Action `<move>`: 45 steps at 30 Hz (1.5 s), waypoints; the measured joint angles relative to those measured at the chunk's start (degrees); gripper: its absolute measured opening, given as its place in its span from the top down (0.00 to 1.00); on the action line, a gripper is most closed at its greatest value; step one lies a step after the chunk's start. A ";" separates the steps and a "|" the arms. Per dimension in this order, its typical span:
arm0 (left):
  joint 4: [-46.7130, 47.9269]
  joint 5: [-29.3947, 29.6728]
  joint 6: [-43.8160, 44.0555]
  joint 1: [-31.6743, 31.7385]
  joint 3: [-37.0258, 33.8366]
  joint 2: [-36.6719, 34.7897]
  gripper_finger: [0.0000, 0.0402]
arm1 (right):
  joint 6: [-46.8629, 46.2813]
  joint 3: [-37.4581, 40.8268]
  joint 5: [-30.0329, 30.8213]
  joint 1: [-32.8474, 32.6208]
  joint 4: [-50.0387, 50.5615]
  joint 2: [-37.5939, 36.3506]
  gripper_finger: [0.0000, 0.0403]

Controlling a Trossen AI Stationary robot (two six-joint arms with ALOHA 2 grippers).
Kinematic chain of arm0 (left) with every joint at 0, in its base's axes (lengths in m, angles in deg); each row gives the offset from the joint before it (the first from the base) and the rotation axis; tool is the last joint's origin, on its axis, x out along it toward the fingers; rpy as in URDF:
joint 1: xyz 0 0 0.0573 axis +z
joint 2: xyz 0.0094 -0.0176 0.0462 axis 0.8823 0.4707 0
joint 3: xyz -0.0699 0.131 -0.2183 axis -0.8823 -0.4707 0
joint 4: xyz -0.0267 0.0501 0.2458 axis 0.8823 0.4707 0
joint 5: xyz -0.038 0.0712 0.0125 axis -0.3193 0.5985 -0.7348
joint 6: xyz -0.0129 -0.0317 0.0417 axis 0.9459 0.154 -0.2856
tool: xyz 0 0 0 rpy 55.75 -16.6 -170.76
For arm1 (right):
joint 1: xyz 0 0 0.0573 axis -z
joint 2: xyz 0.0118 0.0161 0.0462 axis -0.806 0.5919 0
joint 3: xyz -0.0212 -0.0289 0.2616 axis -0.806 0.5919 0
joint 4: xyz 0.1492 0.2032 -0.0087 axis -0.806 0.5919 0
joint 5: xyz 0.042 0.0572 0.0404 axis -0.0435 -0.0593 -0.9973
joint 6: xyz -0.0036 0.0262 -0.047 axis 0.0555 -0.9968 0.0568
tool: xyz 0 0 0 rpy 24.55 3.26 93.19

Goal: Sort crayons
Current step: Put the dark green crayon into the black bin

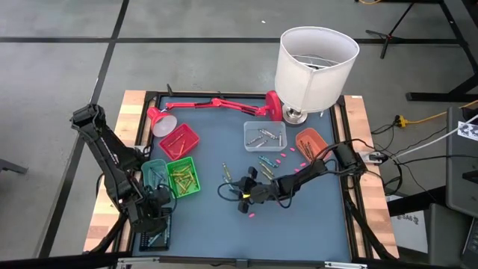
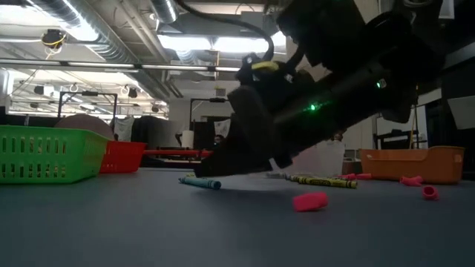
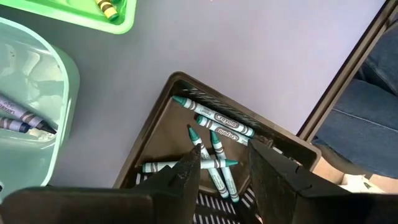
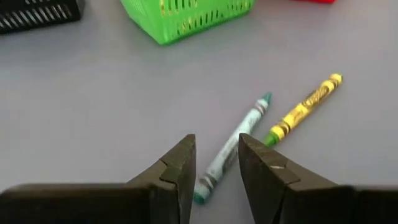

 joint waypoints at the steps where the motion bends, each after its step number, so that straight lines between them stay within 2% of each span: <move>1: 0.02 0.01 0.00 0.00 0.00 0.00 0.71 | -0.02 0.00 -0.04 0.00 0.54 0.06 0.70; 12: 0.02 0.59 0.00 0.00 0.00 0.00 0.71 | -2.90 -0.20 1.09 0.00 5.80 -0.22 0.70; 20: -0.31 7.56 -0.02 0.00 0.00 0.00 0.71 | -7.43 -0.46 1.13 0.00 7.91 -0.31 0.70; 29: -0.32 7.76 -0.01 0.00 0.00 0.00 0.71 | -7.06 -4.59 -1.11 0.07 11.35 0.13 0.70; 38: -0.33 8.17 -0.01 0.00 0.00 0.00 0.71 | -7.08 -8.31 -1.09 0.07 21.46 0.02 0.70; 45: -0.49 14.26 -0.02 0.00 0.00 0.00 0.71 | -7.06 -8.31 -2.58 0.07 22.01 -0.09 0.70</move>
